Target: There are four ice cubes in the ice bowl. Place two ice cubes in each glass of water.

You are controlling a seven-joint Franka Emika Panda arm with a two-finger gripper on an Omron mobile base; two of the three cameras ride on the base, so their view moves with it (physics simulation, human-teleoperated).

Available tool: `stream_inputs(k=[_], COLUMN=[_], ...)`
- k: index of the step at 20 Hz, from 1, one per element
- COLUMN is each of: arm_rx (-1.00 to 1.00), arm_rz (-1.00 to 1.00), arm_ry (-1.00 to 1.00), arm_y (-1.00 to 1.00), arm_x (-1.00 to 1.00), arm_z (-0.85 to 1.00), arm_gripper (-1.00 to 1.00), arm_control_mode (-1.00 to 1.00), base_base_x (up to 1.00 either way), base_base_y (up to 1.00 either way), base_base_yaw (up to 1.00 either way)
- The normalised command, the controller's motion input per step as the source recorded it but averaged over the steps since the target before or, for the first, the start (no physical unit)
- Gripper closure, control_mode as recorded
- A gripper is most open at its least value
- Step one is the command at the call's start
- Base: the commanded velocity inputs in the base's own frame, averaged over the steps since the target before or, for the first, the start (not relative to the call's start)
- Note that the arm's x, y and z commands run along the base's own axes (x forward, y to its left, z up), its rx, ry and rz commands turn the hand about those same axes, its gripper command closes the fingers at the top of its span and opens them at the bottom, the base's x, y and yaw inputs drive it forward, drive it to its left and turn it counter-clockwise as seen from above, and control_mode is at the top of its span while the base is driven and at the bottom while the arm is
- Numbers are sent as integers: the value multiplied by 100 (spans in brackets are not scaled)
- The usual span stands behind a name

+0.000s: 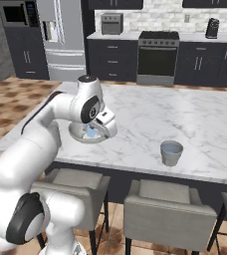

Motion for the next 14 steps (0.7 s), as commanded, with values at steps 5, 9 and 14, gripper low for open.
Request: stream_inputs(k=[5, 9, 14], arm_rx=[0, 0, -4], arm_rz=[18, 32, 35], arm_ry=[6, 11, 10], arm_y=[39, 39, 25], arm_x=[42, 52, 33], arm_z=[0, 0, 0], arm_gripper=[-100, -100, -100], arm_control_mode=[-100, -100, -100], base_base_x=[0, 0, 0], base_base_y=[0, 0, 0], base_base_yaw=[0, 0, 0])
